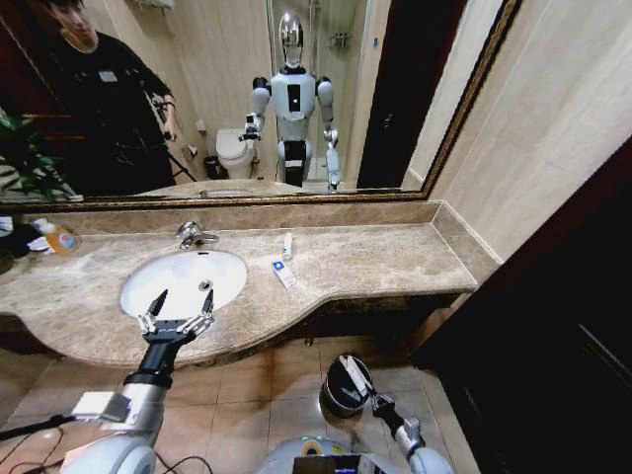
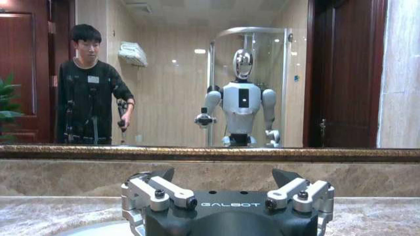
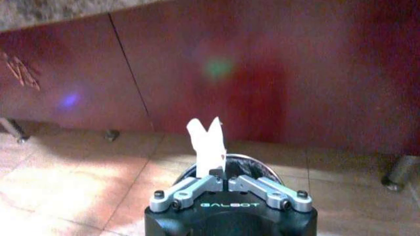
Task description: Pick up the trash from the sink and place it in the trash bin.
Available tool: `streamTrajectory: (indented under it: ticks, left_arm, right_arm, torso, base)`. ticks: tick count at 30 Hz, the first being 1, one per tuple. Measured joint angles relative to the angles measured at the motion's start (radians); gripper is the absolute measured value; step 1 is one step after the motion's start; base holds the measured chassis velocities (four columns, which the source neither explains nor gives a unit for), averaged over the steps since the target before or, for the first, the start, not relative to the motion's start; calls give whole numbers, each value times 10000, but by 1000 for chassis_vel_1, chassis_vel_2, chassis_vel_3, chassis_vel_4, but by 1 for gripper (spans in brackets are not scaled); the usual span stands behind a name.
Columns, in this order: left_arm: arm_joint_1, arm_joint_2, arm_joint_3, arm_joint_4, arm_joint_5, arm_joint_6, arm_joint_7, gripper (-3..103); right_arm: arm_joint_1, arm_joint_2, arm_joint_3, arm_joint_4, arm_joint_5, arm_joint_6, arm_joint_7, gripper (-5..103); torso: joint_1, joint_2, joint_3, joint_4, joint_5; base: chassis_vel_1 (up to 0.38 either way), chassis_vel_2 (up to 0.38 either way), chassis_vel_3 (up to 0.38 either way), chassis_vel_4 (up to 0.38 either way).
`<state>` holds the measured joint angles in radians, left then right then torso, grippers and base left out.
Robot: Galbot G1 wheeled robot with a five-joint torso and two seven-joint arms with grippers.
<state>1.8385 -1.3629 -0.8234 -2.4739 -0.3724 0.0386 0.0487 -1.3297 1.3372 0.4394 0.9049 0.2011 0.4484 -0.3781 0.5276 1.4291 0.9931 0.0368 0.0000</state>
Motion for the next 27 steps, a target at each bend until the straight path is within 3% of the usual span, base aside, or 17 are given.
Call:
streamTrajectory:
  ticks: [4, 7, 14, 17, 19, 22, 27]
  left_arm:
    - [0, 0, 0, 0, 0, 0, 0, 100]
    - [0, 1, 0, 0, 0, 0, 0, 100]
    - [0, 0, 0, 0, 0, 0, 0, 100]
    - [0, 0, 0, 0, 0, 0, 0, 100]
    - [0, 0, 0, 0, 0, 0, 0, 100]
    - [0, 0, 0, 0, 0, 0, 0, 100]
    - [0, 0, 0, 0, 0, 0, 0, 100]
  right_arm:
    - [50, 31, -3, -131, -87, 39, 143, -1]
    - [105, 35, -30, -191, -83, 73, 261, 15]
    - [136, -14, -47, -197, -63, 80, 285, 37]
    - [98, -45, -65, -155, -54, 105, 286, 54]
    - [96, -50, -66, -149, -52, 109, 286, 54]
    - [96, -65, -67, -106, -12, 114, 286, 70]
    - [92, -65, -83, -68, 0, 114, 286, 86]
  torso:
    - [0, 0, 0, 0, 0]
    - [0, 0, 0, 0, 0]
    - [0, 0, 0, 0, 0]
    - [0, 0, 0, 0, 0]
    - [0, 0, 0, 0, 0]
    - [0, 0, 0, 0, 0]
    - [0, 0, 0, 0, 0]
  base:
    - [0, 0, 0, 0]
    - [0, 0, 0, 0]
    - [0, 0, 0, 0]
    - [0, 0, 0, 0]
    - [0, 0, 0, 0]
    - [0, 0, 0, 0]
    - [0, 0, 0, 0]
